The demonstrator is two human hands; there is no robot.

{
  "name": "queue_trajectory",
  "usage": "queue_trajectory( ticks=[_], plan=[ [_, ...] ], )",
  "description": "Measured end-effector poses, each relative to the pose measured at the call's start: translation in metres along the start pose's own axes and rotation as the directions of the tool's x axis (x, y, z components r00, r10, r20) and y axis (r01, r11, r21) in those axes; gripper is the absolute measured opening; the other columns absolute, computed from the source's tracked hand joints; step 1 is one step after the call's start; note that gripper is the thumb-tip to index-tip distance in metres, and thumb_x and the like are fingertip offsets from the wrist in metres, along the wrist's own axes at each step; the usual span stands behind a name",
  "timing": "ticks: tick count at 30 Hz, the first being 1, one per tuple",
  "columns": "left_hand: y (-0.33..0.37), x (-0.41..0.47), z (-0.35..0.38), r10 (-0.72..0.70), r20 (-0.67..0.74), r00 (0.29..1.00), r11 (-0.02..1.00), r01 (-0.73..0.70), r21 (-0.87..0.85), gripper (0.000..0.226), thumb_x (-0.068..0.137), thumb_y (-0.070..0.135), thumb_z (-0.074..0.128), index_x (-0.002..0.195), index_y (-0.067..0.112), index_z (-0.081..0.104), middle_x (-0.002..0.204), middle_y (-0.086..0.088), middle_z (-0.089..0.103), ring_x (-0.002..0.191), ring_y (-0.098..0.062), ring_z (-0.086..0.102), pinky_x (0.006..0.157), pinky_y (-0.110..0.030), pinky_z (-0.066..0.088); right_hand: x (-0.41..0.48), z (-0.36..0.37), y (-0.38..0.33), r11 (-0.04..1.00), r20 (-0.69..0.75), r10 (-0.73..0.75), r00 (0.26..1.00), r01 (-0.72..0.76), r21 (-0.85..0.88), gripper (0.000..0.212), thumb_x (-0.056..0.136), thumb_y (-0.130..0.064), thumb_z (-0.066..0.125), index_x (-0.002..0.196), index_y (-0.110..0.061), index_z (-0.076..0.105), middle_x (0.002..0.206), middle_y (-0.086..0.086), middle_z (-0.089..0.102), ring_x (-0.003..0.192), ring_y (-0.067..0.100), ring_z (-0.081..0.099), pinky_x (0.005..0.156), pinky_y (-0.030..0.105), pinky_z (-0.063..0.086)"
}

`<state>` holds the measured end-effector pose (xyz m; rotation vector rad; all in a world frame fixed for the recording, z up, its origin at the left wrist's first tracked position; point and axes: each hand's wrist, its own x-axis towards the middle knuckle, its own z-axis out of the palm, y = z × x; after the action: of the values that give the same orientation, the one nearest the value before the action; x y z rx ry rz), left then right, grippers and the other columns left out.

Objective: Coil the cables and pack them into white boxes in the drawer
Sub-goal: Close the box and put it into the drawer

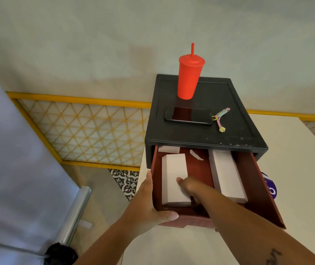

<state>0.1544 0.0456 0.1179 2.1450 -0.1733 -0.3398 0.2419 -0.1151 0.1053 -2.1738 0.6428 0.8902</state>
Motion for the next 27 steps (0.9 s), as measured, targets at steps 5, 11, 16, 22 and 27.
queue_trajectory(
  ticks=[5,11,16,22,27],
  plan=[
    [-0.001,0.002,-0.001,0.016,-0.002,1.000,0.998,-0.016,-0.068,0.128,0.046,0.067,0.080,0.145,0.043,0.002,0.142,0.018,0.037,0.131,-0.007,0.038,0.104,-0.037,0.042,0.007,0.013,-0.008,0.990,-0.043,-0.096,0.994,0.100,0.104,0.045,0.098,-0.021,0.037,0.141,-0.008,0.030,0.092,0.009,0.050,0.070,0.020,0.051,0.083,0.043,0.053],
    [-0.006,0.002,0.003,0.019,-0.021,1.000,0.999,-0.020,-0.047,0.132,0.046,0.071,0.076,0.147,0.039,-0.002,0.144,0.017,0.032,0.132,-0.005,0.034,0.106,-0.035,0.040,-0.003,0.006,-0.003,0.985,0.242,-0.054,0.969,0.012,0.172,0.091,0.074,-0.017,0.076,0.142,-0.025,0.016,0.129,0.014,0.046,0.093,0.028,0.060,0.060,0.034,0.059],
    [-0.009,0.004,0.004,0.009,-0.018,1.000,0.998,-0.010,-0.061,0.132,0.044,0.072,0.076,0.146,0.042,-0.001,0.144,0.016,0.033,0.132,-0.006,0.035,0.103,-0.036,0.043,-0.004,0.009,-0.006,0.990,0.131,-0.141,0.981,0.142,0.001,0.088,0.070,0.006,0.070,0.141,-0.016,0.022,0.108,0.014,0.054,0.079,0.024,0.061,0.061,0.028,0.054],
    [-0.006,0.004,0.002,-0.002,0.006,1.000,0.999,0.003,-0.051,0.129,0.043,0.074,0.075,0.146,0.040,0.004,0.139,0.017,0.036,0.128,-0.006,0.039,0.099,-0.032,0.048,-0.014,0.006,-0.008,0.956,-0.021,-0.244,0.970,0.236,-0.172,0.075,0.074,-0.007,0.073,0.136,-0.007,0.031,0.126,0.013,0.051,0.113,0.029,0.054,0.088,0.032,0.050],
    [0.005,-0.002,-0.003,-0.026,-0.034,0.999,0.984,0.032,0.176,0.133,0.052,0.078,0.065,0.147,0.030,-0.013,0.156,0.012,0.003,0.144,-0.014,0.009,0.116,-0.038,0.025,-0.023,-0.006,0.001,0.898,0.030,-0.337,0.941,0.331,-0.289,0.079,0.079,-0.016,0.071,0.144,-0.014,0.026,0.139,0.010,0.043,0.125,0.030,0.045,0.098,0.035,0.043]
  ],
)
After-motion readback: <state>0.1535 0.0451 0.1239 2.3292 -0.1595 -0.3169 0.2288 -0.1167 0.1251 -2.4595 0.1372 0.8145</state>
